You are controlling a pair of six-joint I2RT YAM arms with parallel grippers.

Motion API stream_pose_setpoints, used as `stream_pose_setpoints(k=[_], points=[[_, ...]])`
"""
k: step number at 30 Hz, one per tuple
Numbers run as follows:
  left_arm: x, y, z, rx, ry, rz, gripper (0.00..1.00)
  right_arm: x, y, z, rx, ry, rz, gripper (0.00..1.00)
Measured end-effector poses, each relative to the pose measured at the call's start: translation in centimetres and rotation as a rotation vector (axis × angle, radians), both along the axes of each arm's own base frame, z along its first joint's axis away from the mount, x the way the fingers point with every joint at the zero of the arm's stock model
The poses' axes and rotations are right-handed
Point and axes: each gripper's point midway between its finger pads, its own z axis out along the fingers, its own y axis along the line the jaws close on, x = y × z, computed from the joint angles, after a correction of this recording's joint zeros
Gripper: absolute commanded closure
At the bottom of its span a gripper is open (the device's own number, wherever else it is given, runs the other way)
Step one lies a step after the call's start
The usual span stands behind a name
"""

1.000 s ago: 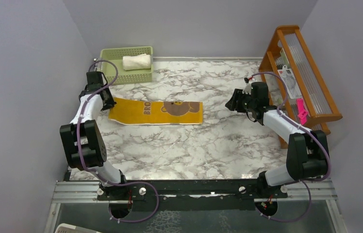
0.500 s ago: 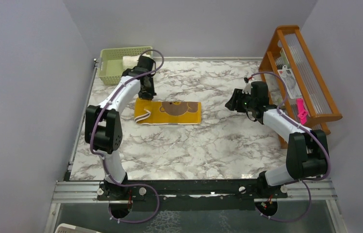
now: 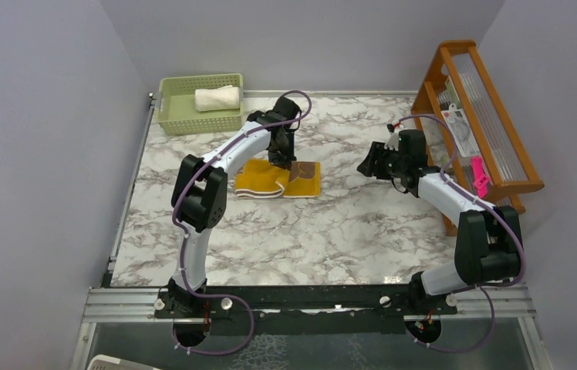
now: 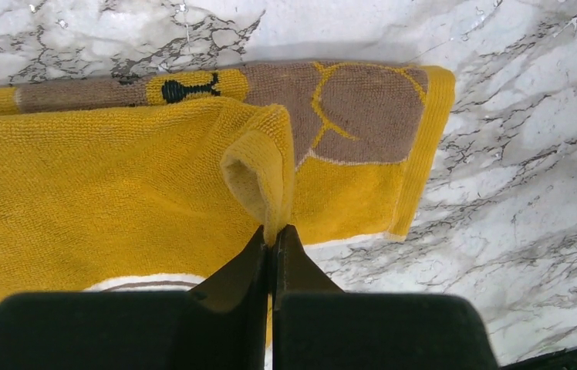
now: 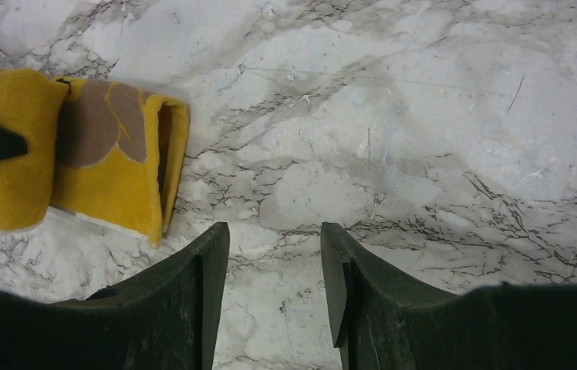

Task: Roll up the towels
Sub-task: Fold the towel at the center of the board.

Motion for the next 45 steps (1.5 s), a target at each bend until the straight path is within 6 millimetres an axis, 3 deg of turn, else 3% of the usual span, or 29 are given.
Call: stream_pose_setpoints(k=[11, 27, 30, 32, 33, 34, 41, 45], points=[[-0.4, -1.8, -0.1, -0.082, 0.046, 0.020, 1.00, -0.4, 0.5, -0.2, 0.018, 0.015, 0.025, 0.52], [1.5, -4.3, 0.7, -0.216, 0.004, 0.092, 1.00, -0.8, 1.2, -1.5, 0.042, 0.062, 0.062, 0.52], [1.7, -4.6, 0.5, -0.233, 0.001, 0.102, 0.82, -1.1, 1.5, -2.3, 0.051, 0.085, 0.078, 0.52], [1.9, -5.0, 0.5, -0.262, -0.002, 0.105, 0.57, -1.2, 1.6, -2.6, 0.058, 0.096, 0.087, 0.52], [2.0, -5.3, 0.5, -0.275, -0.005, 0.105, 0.47, -1.2, 1.7, -2.6, 0.061, 0.099, 0.092, 0.52], [2.0, -5.7, 0.3, -0.301, -0.008, 0.099, 0.45, -1.3, 1.8, -2.6, 0.065, 0.100, 0.096, 0.52], [1.0, -7.2, -1.2, -0.419, 0.015, 0.068, 0.41, -1.4, 2.3, -2.4, 0.085, 0.095, 0.125, 0.52], [1.4, -6.2, 1.4, -0.483, -0.053, 0.061, 0.63, -1.6, 4.0, -1.8, 0.084, 0.069, 0.178, 0.55]])
